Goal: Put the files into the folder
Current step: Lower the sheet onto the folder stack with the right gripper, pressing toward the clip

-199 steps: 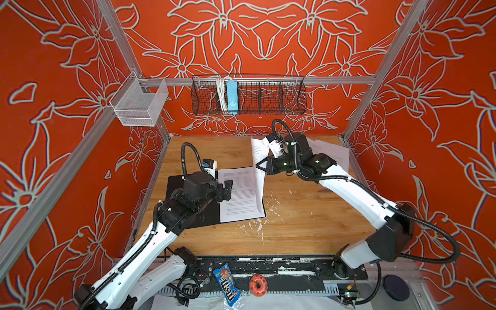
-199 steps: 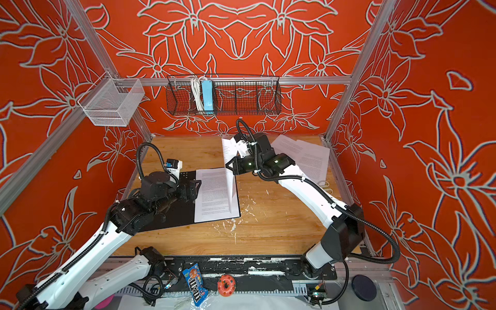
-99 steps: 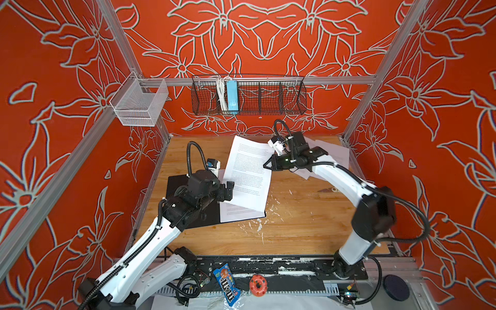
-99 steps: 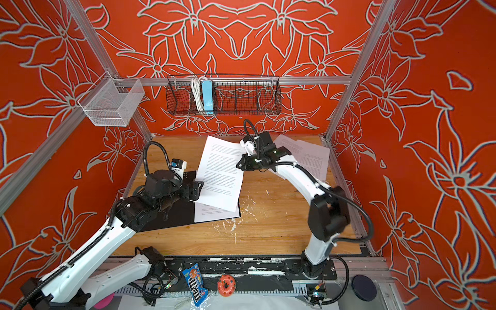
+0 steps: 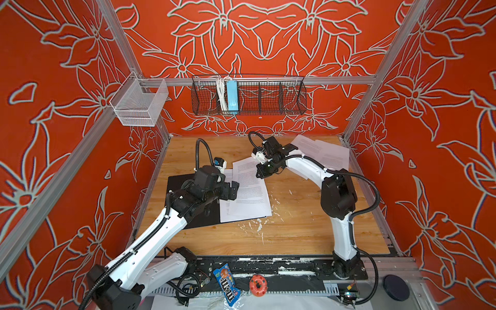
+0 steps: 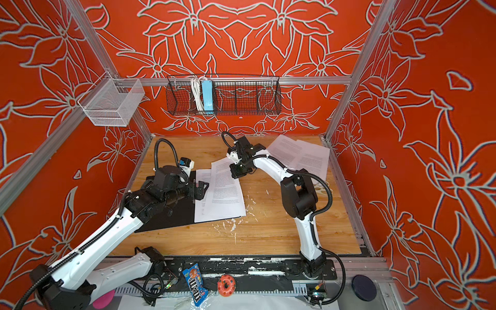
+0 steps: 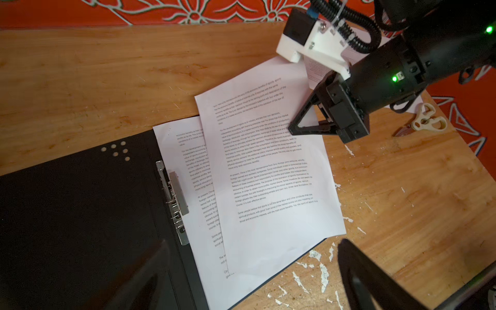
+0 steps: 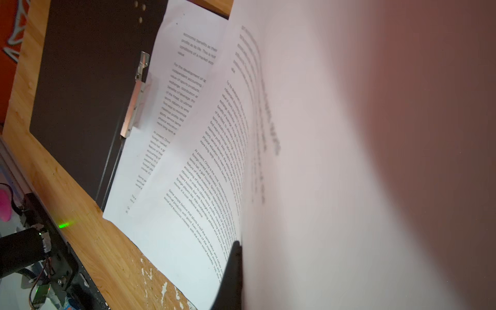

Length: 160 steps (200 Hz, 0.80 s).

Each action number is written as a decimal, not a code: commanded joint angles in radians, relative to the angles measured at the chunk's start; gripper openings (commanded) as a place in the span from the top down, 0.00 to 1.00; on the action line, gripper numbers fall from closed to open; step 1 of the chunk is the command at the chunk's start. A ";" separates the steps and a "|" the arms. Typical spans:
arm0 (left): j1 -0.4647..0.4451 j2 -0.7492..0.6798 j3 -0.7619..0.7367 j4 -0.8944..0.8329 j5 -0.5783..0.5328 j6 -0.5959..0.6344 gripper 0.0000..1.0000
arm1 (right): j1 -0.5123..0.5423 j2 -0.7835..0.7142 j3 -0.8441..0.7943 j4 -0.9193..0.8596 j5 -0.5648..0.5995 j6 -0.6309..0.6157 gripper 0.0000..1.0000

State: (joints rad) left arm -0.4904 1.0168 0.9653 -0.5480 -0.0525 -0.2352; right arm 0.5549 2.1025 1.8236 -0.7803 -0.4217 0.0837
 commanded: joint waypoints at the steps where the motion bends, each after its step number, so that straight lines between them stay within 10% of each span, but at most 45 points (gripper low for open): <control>1: 0.007 0.017 0.019 -0.026 0.042 -0.001 0.02 | 0.017 0.051 0.045 -0.038 -0.019 -0.048 1.00; 160: 0.010 0.063 0.047 -0.070 0.034 -0.003 0.02 | 0.076 0.211 0.232 -0.136 -0.057 -0.082 1.00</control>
State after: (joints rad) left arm -0.4873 1.0775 0.9966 -0.5995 -0.0181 -0.2356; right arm 0.6239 2.2757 2.0193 -0.8677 -0.4637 0.0471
